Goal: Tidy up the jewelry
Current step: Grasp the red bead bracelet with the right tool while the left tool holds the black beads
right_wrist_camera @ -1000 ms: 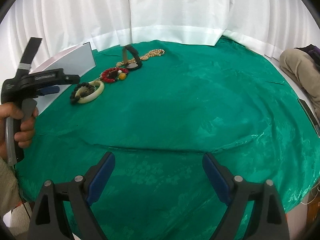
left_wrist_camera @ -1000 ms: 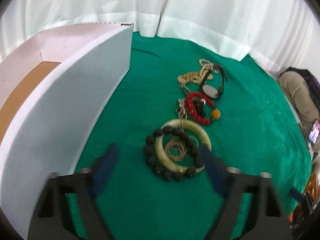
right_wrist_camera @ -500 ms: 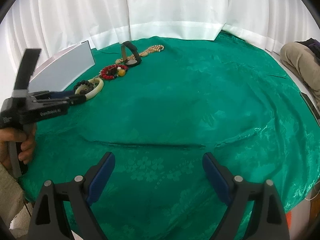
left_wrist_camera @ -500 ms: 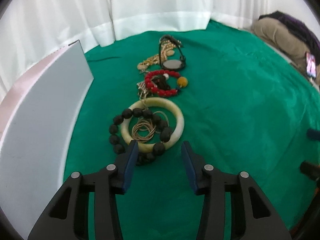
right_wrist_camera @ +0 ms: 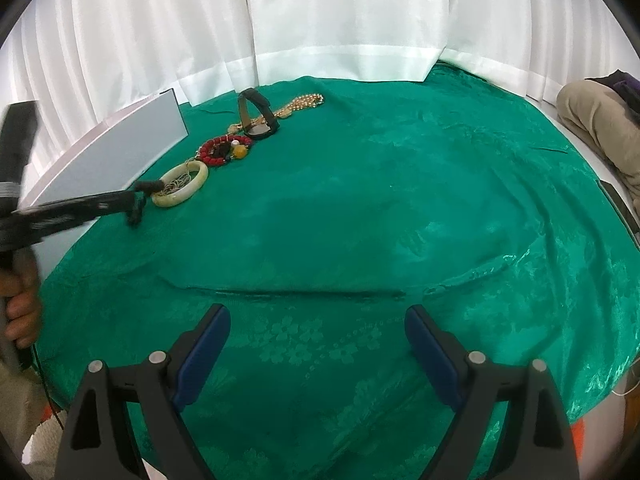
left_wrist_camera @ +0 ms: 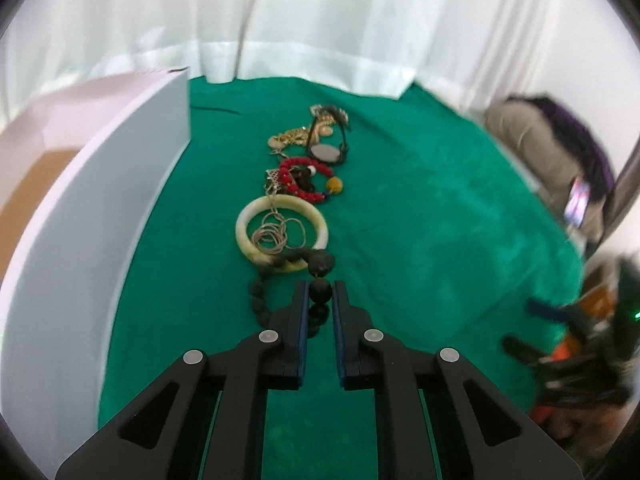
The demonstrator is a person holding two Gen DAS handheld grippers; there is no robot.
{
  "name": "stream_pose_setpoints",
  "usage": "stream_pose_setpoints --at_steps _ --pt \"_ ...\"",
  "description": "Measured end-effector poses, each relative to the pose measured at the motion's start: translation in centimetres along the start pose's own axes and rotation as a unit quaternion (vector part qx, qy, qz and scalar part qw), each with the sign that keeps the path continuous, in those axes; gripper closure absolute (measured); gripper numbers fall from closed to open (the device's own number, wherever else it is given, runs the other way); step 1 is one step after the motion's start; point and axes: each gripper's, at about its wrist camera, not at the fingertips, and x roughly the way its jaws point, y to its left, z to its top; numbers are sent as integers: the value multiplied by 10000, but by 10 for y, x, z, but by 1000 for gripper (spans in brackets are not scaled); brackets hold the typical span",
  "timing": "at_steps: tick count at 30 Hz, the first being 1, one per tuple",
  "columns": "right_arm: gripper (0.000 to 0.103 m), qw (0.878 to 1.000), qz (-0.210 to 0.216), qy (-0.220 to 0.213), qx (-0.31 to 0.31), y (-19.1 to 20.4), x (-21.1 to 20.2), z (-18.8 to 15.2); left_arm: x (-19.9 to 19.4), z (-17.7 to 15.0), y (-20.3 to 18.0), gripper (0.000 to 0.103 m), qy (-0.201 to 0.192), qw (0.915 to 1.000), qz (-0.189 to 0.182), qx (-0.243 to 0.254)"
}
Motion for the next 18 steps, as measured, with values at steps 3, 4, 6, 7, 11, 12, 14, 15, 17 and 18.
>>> stream_pose_setpoints --at_steps 3,4,6,7,11,12,14,15,17,18 --pt "12 10000 68 34 -23 3 2 2 -15 -3 15 94 -35 9980 -256 -582" --pt "12 9999 120 58 -34 5 3 3 -19 -3 19 94 -45 9967 -329 -740" --pt "12 9995 287 76 -123 10 2 12 -27 -5 27 94 -88 9934 -463 -1044" --pt "12 9991 365 58 -186 13 1 18 -30 -5 30 94 -114 9920 -505 -1151" --pt "12 9940 1067 173 -157 15 9 59 -38 -7 38 94 -212 9895 -490 -1340" --pt "12 9929 1160 246 -89 14 14 70 -39 -7 40 94 -236 9892 -466 -1371" --pt "13 9912 1252 422 -101 12 30 97 -40 -9 45 94 -279 9878 -437 -1468" --pt "16 9905 1269 498 -185 15 39 109 -41 -11 48 94 -299 9868 -436 -1532" --pt "37 9848 1541 772 -206 19 59 130 -43 -12 53 94 -330 9851 -434 -1633" --pt "50 9813 1675 947 -77 18 70 138 -44 -12 54 94 -342 9845 -408 -1670"
